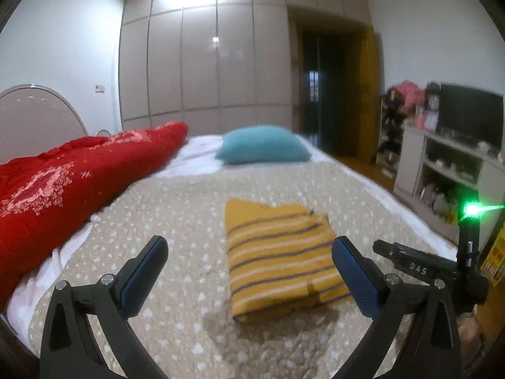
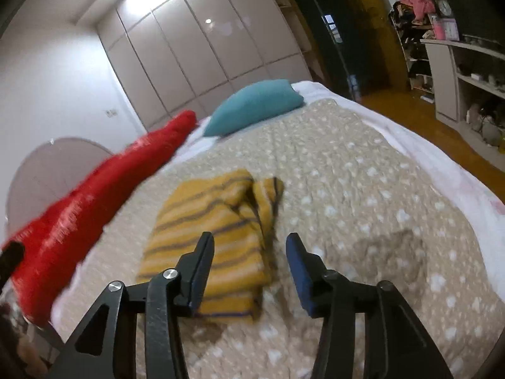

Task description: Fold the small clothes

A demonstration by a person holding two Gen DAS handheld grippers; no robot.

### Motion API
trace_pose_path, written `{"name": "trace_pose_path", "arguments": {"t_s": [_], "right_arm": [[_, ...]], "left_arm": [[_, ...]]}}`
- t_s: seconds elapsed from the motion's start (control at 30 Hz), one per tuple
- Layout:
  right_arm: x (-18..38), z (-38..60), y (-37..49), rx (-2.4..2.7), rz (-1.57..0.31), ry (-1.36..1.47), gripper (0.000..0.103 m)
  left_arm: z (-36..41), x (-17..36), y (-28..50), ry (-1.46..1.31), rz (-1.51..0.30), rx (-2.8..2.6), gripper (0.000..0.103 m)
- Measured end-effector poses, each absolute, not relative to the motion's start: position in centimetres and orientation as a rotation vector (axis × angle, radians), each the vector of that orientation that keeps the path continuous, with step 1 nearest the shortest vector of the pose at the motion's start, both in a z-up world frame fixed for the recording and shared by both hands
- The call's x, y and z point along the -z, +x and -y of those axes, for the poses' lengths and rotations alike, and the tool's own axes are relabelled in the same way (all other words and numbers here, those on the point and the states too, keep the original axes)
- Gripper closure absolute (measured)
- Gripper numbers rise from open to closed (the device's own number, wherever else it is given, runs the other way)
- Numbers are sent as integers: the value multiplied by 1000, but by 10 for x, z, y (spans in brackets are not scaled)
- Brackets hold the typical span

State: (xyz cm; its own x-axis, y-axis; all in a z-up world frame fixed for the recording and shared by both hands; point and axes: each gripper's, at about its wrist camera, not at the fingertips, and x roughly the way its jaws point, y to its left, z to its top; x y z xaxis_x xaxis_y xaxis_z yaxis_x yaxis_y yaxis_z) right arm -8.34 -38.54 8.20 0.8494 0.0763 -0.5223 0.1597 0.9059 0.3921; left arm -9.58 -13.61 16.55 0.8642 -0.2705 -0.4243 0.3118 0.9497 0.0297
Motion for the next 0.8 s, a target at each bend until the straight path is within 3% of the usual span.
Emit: {"name": "trace_pose_path", "arguments": {"t_s": [0.3, 0.8], "right_arm": [[-46, 376, -58, 103, -664, 317, 51], [-35, 375, -51, 114, -696, 300, 43]], "left_arm": [[159, -101, -73, 195, -686, 235, 0], [160, -76, -70, 222, -791, 225, 0]]}}
